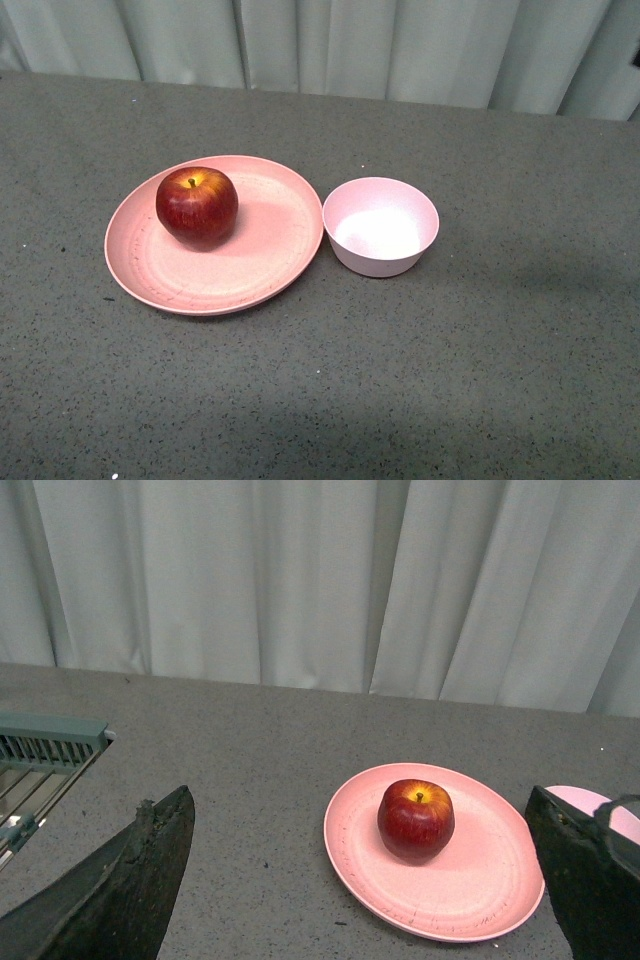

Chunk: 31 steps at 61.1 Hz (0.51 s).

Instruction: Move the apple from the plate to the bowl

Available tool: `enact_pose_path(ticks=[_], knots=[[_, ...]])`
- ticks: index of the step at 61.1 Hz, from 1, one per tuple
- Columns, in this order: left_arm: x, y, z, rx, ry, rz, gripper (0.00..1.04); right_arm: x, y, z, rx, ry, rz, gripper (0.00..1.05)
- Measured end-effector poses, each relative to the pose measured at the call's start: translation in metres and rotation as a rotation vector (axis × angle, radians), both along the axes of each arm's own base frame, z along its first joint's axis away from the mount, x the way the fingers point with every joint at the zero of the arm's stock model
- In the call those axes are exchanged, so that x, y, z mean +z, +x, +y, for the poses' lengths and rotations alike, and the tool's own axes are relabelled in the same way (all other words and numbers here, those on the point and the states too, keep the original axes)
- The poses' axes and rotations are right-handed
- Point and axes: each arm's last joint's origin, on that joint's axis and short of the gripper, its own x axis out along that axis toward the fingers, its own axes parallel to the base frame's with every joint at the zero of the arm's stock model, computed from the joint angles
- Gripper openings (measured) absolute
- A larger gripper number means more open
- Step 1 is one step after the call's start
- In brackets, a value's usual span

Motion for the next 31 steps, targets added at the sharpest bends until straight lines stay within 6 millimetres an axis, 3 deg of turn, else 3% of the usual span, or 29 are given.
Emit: enact_pose_path(ticks=[15, 31], knots=[[0.000, 0.000, 0.000, 0.000, 0.000, 0.000, 0.98, -0.004, -0.041, -0.023, 0.000, 0.001, 0.018, 0.01], [0.000, 0.000, 0.000, 0.000, 0.000, 0.000, 0.98, -0.003, -0.078, -0.039, -0.001, 0.007, 0.019, 0.01]])
